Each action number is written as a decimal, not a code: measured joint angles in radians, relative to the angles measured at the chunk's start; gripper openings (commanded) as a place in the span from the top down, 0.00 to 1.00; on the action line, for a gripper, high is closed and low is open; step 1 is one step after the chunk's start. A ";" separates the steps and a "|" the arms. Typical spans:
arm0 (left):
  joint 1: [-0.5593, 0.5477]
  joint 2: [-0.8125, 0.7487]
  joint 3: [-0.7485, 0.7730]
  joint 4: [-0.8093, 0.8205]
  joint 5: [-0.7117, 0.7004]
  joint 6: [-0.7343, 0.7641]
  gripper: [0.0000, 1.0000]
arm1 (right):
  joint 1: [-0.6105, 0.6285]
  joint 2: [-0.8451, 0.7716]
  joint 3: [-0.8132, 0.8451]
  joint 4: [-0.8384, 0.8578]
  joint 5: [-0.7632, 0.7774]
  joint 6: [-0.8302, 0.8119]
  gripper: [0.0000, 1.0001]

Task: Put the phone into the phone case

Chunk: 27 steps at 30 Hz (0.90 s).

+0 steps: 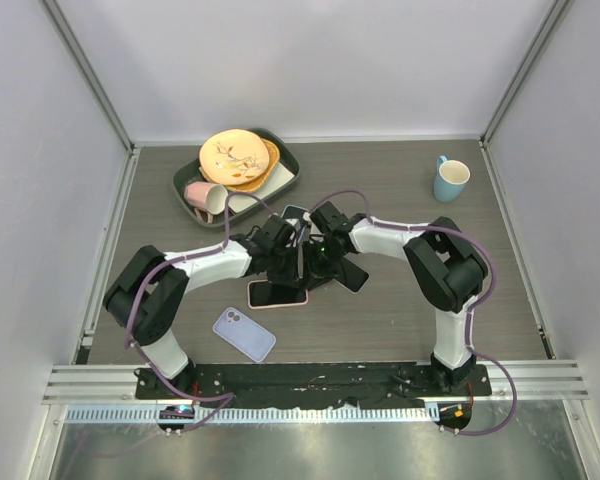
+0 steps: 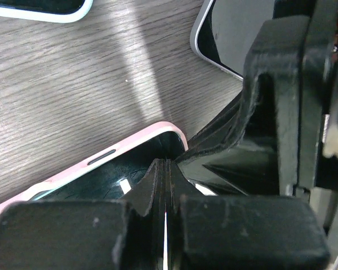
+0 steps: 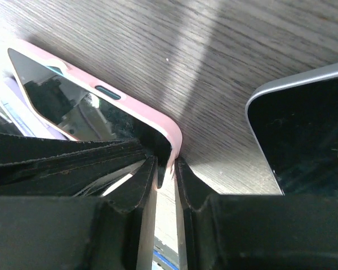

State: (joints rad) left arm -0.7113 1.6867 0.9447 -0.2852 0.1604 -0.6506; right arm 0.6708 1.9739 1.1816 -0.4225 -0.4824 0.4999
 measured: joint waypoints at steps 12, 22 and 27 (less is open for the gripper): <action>0.003 0.002 -0.003 0.005 -0.008 -0.023 1.00 | 0.088 -0.031 0.053 -0.090 0.222 -0.021 0.98; -0.006 -0.056 -0.019 -0.019 -0.082 0.010 0.67 | 0.077 -0.110 -0.040 0.060 0.175 -0.005 0.85; 0.070 -0.230 -0.066 -0.042 -0.072 0.025 0.43 | 0.031 -0.142 -0.111 0.196 0.077 0.045 0.62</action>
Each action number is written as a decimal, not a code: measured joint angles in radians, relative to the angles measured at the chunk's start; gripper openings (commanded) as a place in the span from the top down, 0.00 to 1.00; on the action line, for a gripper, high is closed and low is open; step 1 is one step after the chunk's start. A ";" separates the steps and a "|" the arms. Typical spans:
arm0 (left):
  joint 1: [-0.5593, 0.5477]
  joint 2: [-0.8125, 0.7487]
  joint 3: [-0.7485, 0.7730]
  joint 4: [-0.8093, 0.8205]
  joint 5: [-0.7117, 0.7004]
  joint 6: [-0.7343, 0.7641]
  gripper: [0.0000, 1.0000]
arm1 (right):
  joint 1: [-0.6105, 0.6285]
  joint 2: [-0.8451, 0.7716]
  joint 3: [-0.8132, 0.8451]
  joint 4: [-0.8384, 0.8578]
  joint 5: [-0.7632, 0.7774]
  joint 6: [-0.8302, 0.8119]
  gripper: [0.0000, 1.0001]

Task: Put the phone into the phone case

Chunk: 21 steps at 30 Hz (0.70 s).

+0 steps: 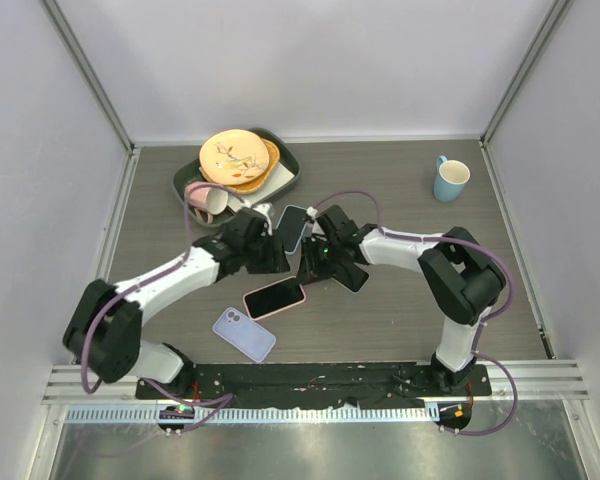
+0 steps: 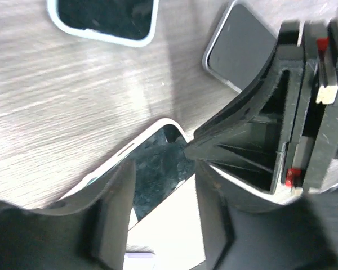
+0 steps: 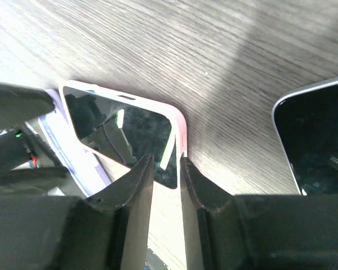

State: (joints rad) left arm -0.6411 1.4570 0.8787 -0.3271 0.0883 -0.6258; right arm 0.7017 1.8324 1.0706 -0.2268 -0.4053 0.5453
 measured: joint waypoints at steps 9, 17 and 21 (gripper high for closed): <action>0.205 -0.277 -0.081 -0.054 0.079 0.003 0.37 | -0.107 -0.138 -0.112 0.160 -0.137 0.090 0.46; 0.267 -0.278 -0.156 -0.184 0.145 -0.047 0.45 | -0.120 -0.150 -0.159 0.174 -0.167 0.093 0.46; 0.267 -0.220 -0.157 -0.214 0.156 -0.047 0.49 | -0.120 -0.136 -0.174 0.176 -0.177 0.091 0.47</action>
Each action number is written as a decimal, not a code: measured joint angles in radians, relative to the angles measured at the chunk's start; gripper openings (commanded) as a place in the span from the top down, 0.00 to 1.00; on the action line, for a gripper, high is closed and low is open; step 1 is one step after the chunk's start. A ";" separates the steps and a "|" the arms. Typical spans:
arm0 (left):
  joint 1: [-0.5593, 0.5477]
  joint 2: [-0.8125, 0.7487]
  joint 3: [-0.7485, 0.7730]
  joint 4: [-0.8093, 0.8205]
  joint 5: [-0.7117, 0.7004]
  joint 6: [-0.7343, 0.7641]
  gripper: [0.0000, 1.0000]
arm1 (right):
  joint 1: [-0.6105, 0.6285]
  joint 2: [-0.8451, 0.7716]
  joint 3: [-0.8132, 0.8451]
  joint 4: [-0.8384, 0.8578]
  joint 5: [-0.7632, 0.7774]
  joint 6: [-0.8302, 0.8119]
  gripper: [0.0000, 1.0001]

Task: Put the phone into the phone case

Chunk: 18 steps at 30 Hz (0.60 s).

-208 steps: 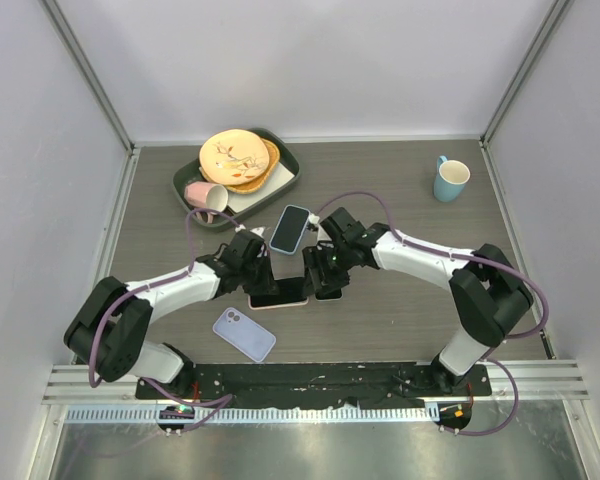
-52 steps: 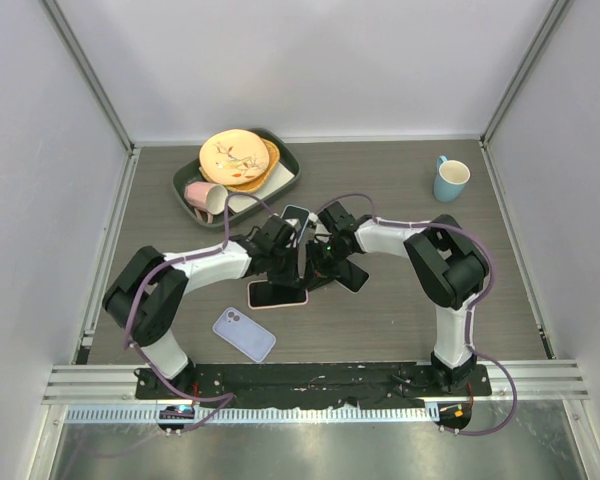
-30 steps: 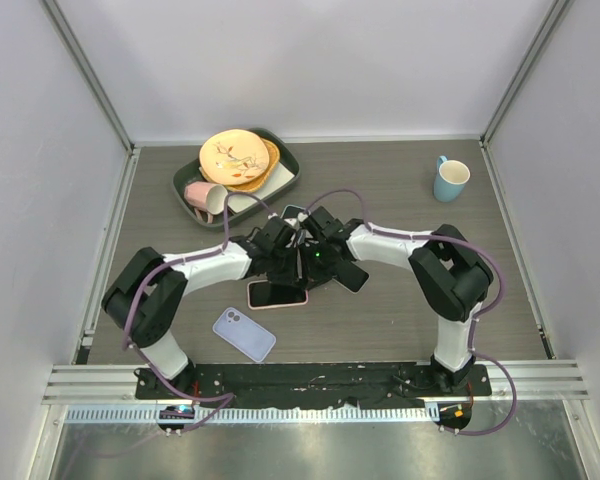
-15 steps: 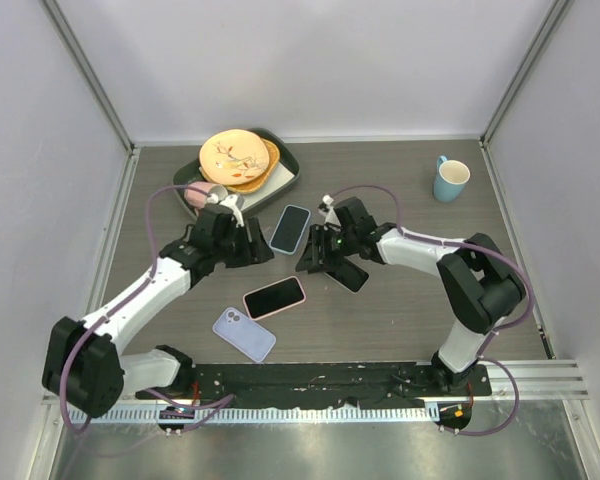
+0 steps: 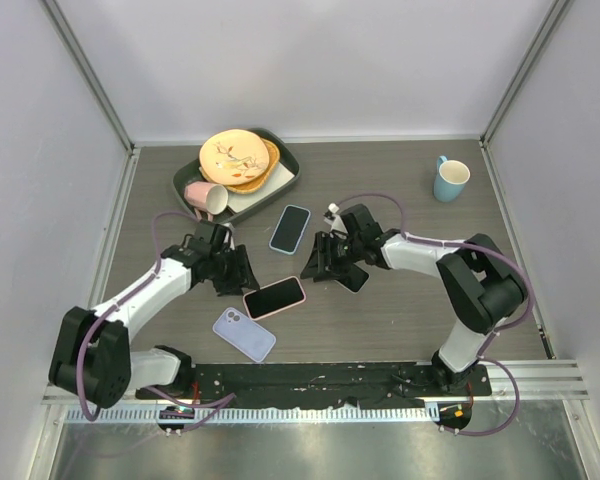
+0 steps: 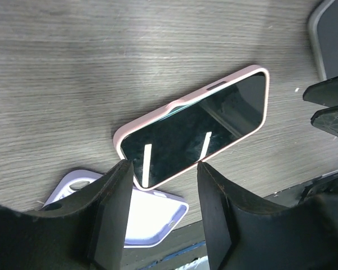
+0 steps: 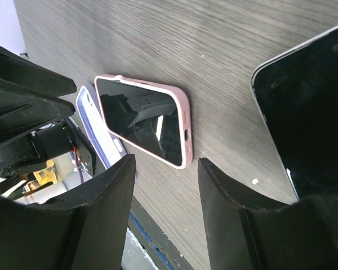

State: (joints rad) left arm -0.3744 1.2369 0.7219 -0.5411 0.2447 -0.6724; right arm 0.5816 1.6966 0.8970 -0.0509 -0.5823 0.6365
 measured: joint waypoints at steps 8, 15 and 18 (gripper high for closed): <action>0.000 0.091 -0.026 -0.009 0.018 0.000 0.57 | 0.021 0.105 -0.006 0.018 -0.021 0.000 0.53; 0.000 0.153 -0.037 -0.010 0.016 0.002 0.63 | 0.067 0.148 -0.003 0.089 -0.063 0.014 0.64; 0.005 0.174 -0.041 -0.009 0.019 0.003 0.69 | 0.067 0.162 -0.002 0.101 -0.071 0.021 0.73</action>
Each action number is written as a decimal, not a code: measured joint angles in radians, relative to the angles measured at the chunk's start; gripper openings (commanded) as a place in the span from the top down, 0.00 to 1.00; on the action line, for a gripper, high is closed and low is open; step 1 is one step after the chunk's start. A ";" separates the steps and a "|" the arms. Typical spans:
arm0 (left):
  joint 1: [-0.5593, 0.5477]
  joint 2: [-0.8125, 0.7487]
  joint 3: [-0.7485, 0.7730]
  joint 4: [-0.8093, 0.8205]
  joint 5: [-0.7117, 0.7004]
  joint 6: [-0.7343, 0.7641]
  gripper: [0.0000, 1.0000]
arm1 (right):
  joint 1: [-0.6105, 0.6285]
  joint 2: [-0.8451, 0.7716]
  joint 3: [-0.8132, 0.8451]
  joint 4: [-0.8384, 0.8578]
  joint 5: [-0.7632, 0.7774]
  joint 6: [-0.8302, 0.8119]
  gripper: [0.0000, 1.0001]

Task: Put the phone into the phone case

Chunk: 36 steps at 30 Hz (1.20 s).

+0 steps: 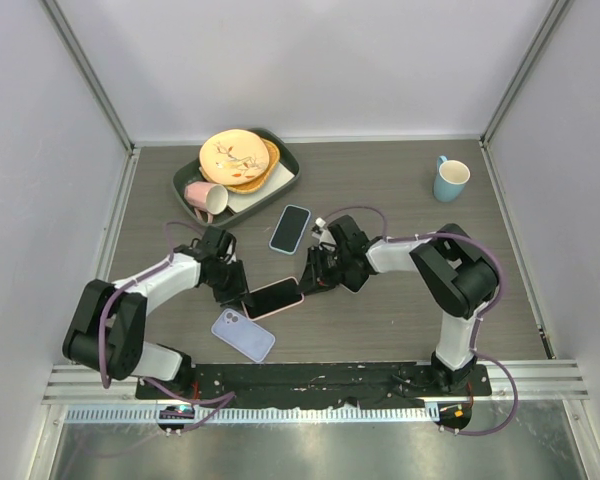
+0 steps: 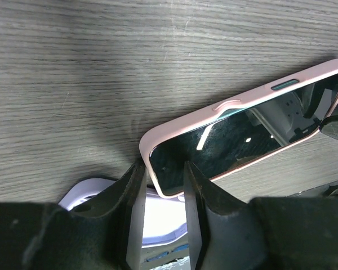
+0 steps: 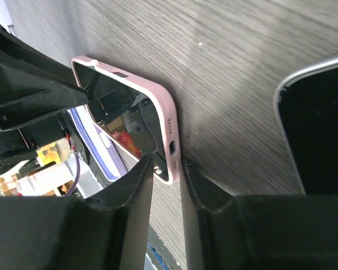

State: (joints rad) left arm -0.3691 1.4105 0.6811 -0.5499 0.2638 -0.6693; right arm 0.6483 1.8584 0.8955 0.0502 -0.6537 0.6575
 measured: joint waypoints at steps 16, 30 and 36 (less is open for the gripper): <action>0.025 0.180 0.158 -0.146 0.054 0.001 0.75 | -0.040 0.136 0.212 -0.130 -0.006 0.002 0.81; 0.034 0.296 0.295 -0.249 0.042 0.024 0.65 | -0.032 0.239 0.397 -0.065 0.100 0.000 0.79; 0.047 0.274 0.296 -0.217 -0.011 0.016 0.59 | -0.032 0.237 0.390 -0.027 0.105 0.016 0.75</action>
State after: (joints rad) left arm -0.3225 1.6848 0.9775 -0.7670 0.2527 -0.6537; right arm 0.6159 2.0956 1.2858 0.0231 -0.5491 0.6731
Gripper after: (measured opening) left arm 0.383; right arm 0.227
